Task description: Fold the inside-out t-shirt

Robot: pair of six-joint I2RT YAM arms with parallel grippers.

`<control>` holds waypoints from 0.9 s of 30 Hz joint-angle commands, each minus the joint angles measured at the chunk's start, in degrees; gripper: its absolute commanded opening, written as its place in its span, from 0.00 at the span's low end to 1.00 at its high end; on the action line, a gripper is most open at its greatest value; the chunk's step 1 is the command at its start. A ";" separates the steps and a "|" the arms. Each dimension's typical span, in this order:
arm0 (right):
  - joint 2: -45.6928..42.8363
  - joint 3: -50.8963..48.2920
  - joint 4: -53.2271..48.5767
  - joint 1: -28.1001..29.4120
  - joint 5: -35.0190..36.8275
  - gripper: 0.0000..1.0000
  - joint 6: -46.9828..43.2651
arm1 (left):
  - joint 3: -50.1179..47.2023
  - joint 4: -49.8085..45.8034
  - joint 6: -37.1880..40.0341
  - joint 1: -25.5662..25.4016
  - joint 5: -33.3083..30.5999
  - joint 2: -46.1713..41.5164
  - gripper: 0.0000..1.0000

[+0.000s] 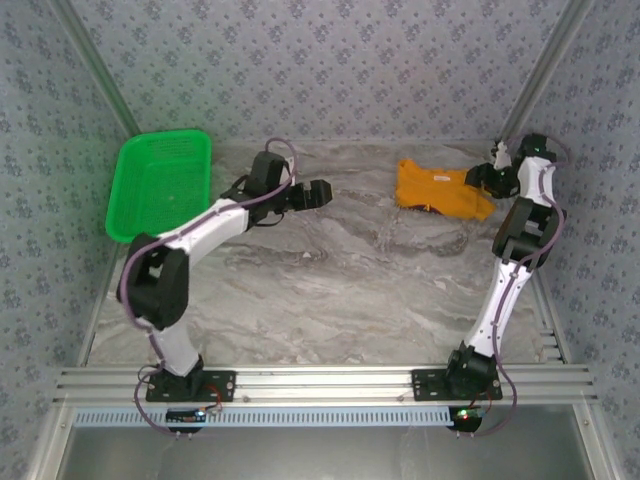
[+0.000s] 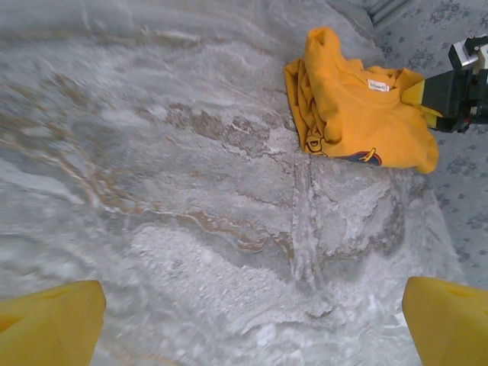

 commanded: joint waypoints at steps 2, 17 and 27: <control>-11.68 -8.54 6.39 0.19 3.69 0.67 6.77 | -2.07 -11.77 10.78 0.46 -17.47 -7.23 1.00; -70.11 -82.48 54.23 18.13 37.13 1.00 14.99 | -39.42 10.10 31.31 17.89 -31.20 -33.41 1.00; -75.45 -110.38 79.36 26.77 39.04 1.00 1.89 | -53.88 40.32 34.79 24.63 -18.58 -25.94 1.00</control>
